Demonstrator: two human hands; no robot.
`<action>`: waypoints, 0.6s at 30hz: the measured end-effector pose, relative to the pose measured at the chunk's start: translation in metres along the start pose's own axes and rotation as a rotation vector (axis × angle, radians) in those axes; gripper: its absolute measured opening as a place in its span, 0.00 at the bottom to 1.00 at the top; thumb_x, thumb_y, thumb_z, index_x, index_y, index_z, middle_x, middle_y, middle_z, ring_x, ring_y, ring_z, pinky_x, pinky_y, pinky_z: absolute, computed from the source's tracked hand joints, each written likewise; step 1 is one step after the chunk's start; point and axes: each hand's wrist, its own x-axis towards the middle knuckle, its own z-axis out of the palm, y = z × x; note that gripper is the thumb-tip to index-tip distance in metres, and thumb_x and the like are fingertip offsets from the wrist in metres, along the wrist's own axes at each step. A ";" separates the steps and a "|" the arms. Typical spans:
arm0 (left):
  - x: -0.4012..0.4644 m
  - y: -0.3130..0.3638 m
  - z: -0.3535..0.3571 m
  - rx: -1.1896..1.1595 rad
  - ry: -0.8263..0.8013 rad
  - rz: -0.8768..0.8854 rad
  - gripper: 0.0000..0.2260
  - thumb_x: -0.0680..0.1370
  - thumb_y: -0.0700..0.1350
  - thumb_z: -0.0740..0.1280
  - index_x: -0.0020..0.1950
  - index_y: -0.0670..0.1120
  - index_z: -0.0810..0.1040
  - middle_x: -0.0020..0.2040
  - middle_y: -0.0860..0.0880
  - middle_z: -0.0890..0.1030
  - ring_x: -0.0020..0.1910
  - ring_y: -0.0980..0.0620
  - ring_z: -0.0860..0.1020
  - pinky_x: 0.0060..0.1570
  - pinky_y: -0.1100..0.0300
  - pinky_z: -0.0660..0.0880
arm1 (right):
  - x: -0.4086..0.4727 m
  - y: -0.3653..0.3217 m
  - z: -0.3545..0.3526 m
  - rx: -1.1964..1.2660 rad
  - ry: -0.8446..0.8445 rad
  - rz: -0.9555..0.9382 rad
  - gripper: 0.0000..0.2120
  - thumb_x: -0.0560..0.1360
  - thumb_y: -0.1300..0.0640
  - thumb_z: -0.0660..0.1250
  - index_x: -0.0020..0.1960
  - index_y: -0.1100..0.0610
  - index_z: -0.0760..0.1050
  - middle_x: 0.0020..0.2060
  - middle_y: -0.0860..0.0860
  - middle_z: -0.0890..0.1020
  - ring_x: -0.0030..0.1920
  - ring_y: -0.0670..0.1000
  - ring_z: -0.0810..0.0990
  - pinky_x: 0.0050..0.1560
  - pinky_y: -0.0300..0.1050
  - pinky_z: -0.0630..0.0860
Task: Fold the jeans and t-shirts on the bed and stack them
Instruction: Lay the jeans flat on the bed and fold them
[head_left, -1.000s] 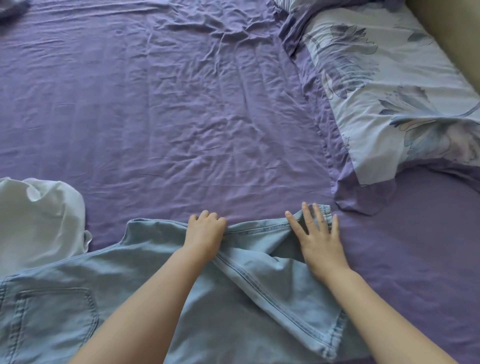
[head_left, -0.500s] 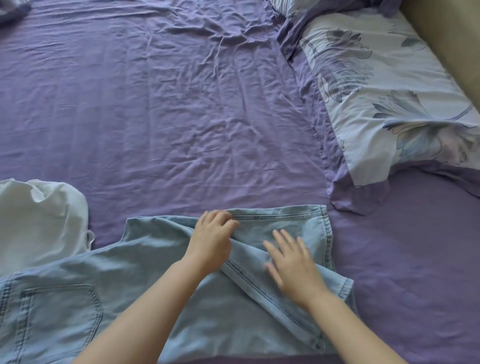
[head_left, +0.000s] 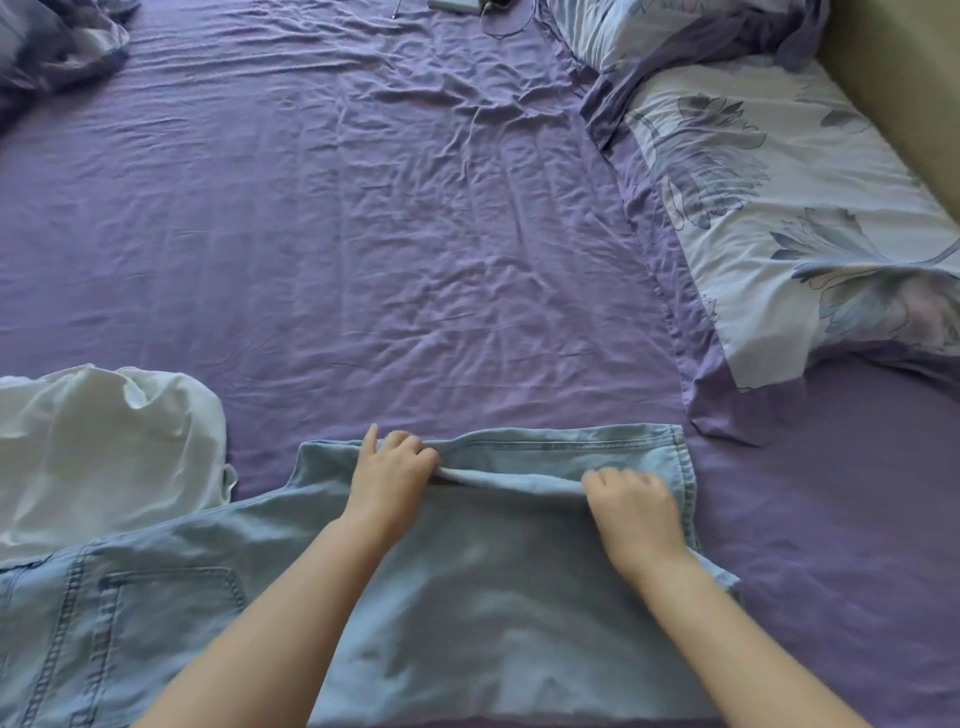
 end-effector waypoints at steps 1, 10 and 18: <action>0.004 -0.001 0.001 -0.022 0.021 -0.055 0.13 0.76 0.40 0.61 0.58 0.52 0.74 0.57 0.52 0.75 0.65 0.49 0.67 0.72 0.45 0.49 | 0.013 0.006 -0.005 -0.042 -0.012 0.020 0.16 0.53 0.66 0.76 0.37 0.55 0.76 0.31 0.53 0.80 0.33 0.56 0.80 0.38 0.47 0.76; 0.034 -0.003 0.014 -0.172 -0.040 -0.224 0.08 0.79 0.46 0.60 0.58 0.50 0.71 0.59 0.50 0.74 0.64 0.47 0.69 0.70 0.47 0.57 | 0.061 0.012 0.017 -0.172 -0.044 0.001 0.30 0.70 0.60 0.70 0.70 0.56 0.66 0.68 0.59 0.70 0.70 0.60 0.66 0.68 0.65 0.59; 0.037 -0.004 0.007 -0.015 -0.007 -0.070 0.04 0.80 0.44 0.57 0.53 0.45 0.68 0.46 0.45 0.71 0.43 0.41 0.78 0.36 0.52 0.65 | 0.028 0.000 0.077 0.086 -0.202 0.035 0.28 0.79 0.39 0.46 0.75 0.42 0.39 0.76 0.52 0.40 0.75 0.56 0.37 0.70 0.64 0.39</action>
